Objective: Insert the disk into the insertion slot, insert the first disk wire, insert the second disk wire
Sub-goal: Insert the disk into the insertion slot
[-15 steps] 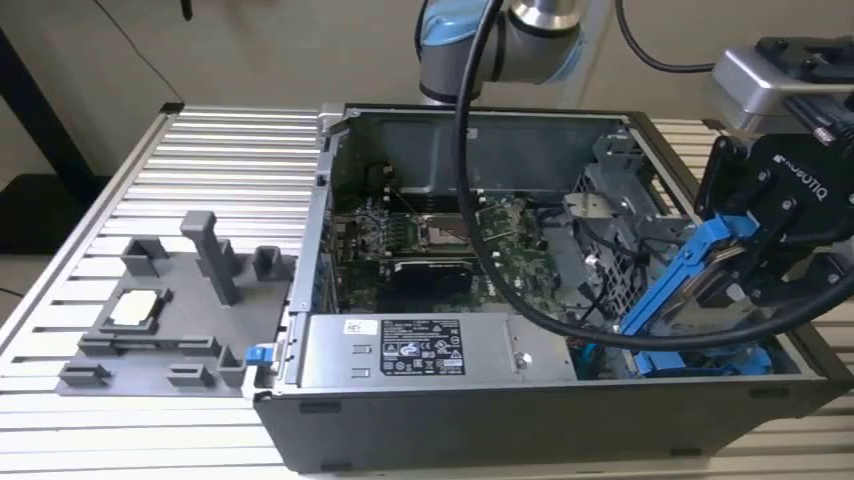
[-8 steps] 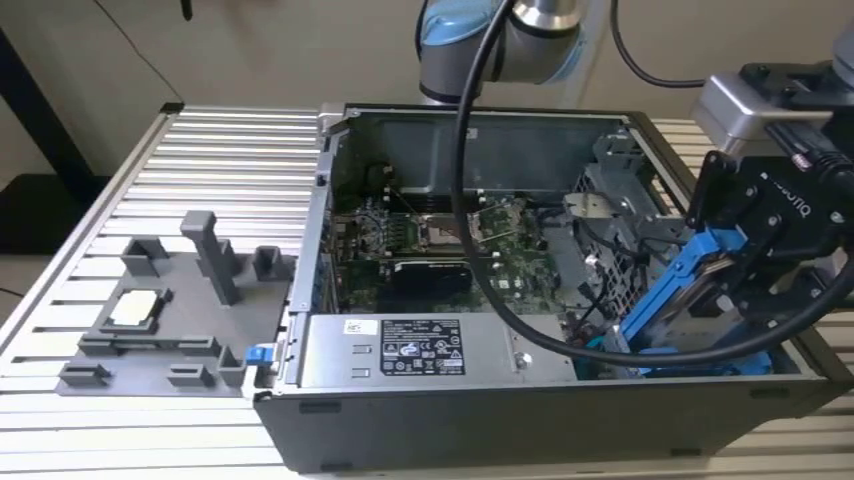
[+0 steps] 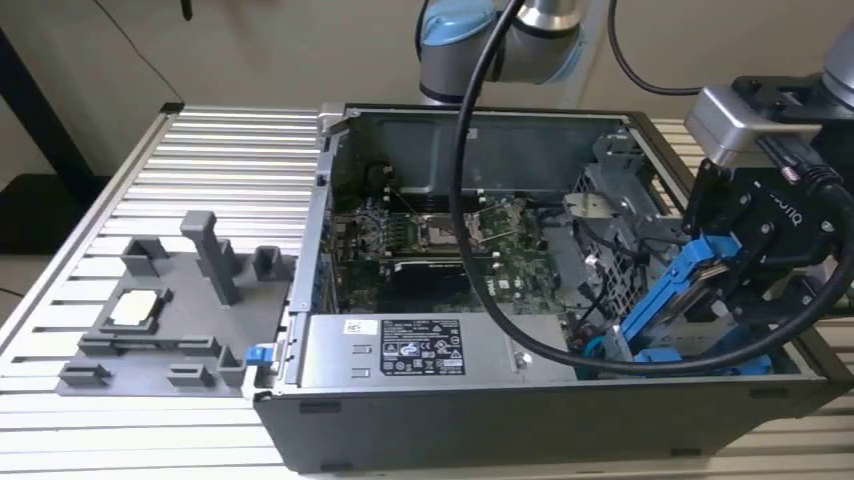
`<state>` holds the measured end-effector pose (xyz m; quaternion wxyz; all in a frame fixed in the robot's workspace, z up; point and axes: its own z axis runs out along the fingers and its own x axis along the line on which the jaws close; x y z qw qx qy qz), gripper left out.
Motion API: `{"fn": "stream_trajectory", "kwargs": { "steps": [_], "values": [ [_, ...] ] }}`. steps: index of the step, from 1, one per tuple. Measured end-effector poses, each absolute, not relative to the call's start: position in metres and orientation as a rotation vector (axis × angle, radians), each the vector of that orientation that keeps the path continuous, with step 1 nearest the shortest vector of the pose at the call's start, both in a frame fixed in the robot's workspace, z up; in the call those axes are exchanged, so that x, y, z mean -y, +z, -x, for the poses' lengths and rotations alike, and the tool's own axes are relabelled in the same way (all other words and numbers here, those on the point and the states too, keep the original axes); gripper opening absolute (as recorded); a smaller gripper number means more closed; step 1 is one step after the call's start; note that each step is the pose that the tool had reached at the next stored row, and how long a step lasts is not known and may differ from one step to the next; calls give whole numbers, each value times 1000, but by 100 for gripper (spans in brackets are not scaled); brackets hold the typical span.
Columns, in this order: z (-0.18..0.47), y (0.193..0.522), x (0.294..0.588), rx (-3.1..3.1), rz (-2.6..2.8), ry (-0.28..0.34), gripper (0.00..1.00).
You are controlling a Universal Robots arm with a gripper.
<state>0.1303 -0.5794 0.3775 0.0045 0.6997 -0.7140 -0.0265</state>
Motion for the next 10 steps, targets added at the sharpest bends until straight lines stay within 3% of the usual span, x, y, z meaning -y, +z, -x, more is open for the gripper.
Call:
{"fn": "stream_trajectory", "kwargs": {
  "steps": [6, 7, 10],
  "values": [
    [-130, 377, 579, 2237, -2192, -84, 34],
    [-130, 377, 579, 2237, -2192, -84, 40],
    [-130, 377, 579, 2236, -2192, -83, 40]
  ]
}}
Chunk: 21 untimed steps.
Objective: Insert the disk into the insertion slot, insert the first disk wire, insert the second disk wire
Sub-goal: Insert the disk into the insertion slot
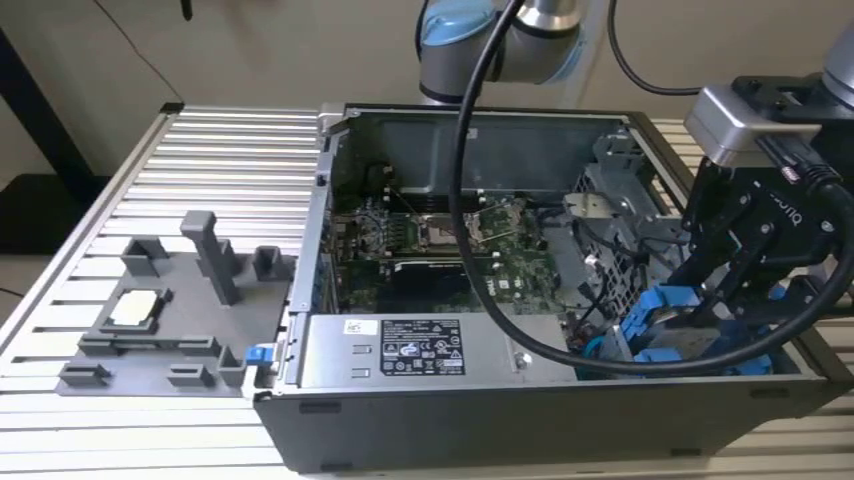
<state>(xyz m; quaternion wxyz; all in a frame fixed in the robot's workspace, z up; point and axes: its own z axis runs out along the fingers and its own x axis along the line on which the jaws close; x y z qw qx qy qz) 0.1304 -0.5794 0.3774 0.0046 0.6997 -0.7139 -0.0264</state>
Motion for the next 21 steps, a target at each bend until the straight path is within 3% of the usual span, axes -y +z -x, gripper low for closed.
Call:
{"fn": "stream_trajectory", "kwargs": {
  "steps": [11, 13, 15, 21],
  "values": [
    [-130, 378, 579, 2236, -2191, -82, 40],
    [-130, 377, 579, 2236, -2191, -82, 49],
    [-130, 379, 579, 2236, -2191, -82, 49],
    [-130, 401, 579, 2236, -2191, -82, 49]
  ]
}}
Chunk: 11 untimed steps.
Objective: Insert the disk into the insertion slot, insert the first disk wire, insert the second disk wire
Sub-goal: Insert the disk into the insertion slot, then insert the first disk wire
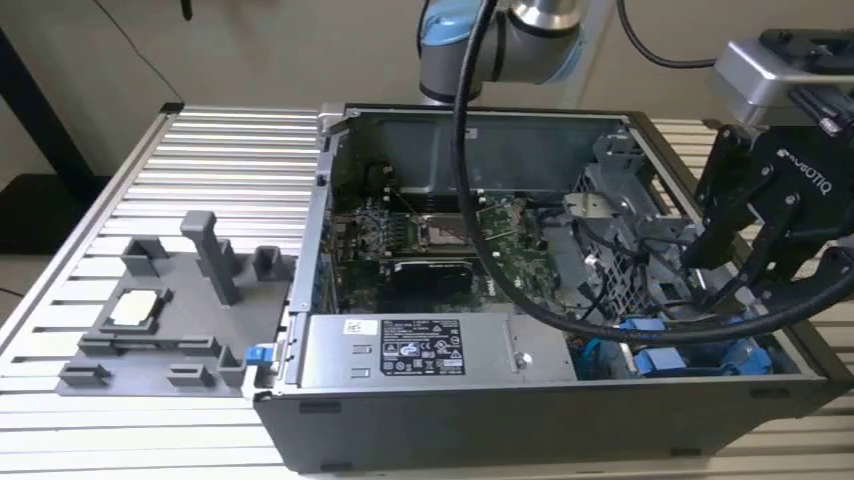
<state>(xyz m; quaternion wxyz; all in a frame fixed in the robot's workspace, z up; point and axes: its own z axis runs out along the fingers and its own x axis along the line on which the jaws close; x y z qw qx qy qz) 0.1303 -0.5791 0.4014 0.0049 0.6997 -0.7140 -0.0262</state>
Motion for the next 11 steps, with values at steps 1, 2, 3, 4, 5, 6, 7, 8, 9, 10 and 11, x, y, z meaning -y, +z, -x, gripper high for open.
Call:
{"fn": "stream_trajectory", "kwargs": {
  "steps": [1, 2, 3, 4, 5, 6, 7, 8, 9, 10, 11],
  "values": [
    [-130, 402, 579, 2236, -2191, -82, 49],
    [-130, 402, 579, 2237, -2192, -81, 49],
    [-130, 402, 579, 2239, -2194, -76, 49],
    [-130, 403, 579, 2244, -2199, -66, 49],
    [-129, 403, 579, 2252, -2208, -48, 49],
    [-129, 403, 579, 2261, -2218, -29, 49],
    [-128, 403, 579, 2270, -2228, -10, 49],
    [-128, 403, 579, 2280, -2238, 10, 49],
    [-127, 403, 579, 2289, -2248, 30, 49],
    [-127, 403, 579, 2298, -2258, 51, 49],
    [-126, 403, 579, 2306, -2267, 69, 49]
  ]
}}
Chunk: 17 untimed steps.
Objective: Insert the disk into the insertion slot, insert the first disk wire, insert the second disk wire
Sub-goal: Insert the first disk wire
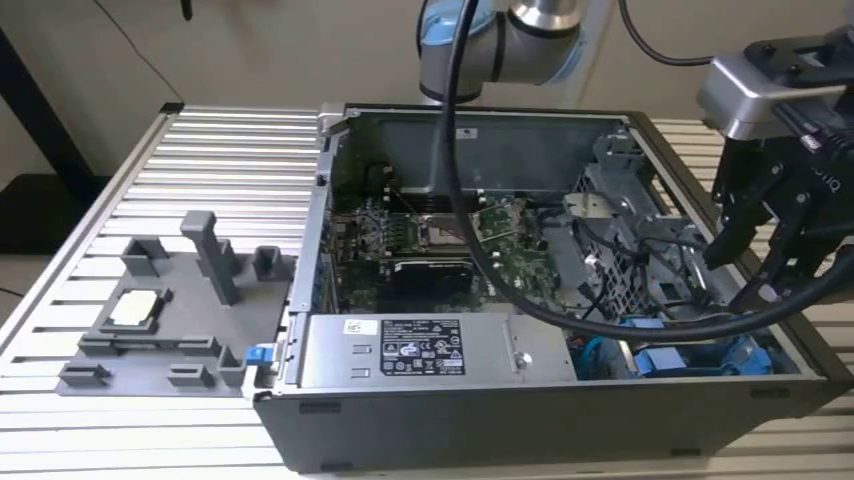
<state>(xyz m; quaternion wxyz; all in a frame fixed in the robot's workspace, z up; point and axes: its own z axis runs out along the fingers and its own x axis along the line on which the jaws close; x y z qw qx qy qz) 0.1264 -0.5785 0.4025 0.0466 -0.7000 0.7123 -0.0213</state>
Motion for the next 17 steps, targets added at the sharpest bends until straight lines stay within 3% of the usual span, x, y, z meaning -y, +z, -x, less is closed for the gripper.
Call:
{"fn": "stream_trajectory", "kwargs": {
  "steps": [8, 17],
  "values": [
    [-123, 402, 578, -2088, 2070, -201, 49],
    [-121, 400, 568, -2038, 2097, -222, 49]
  ]
}}
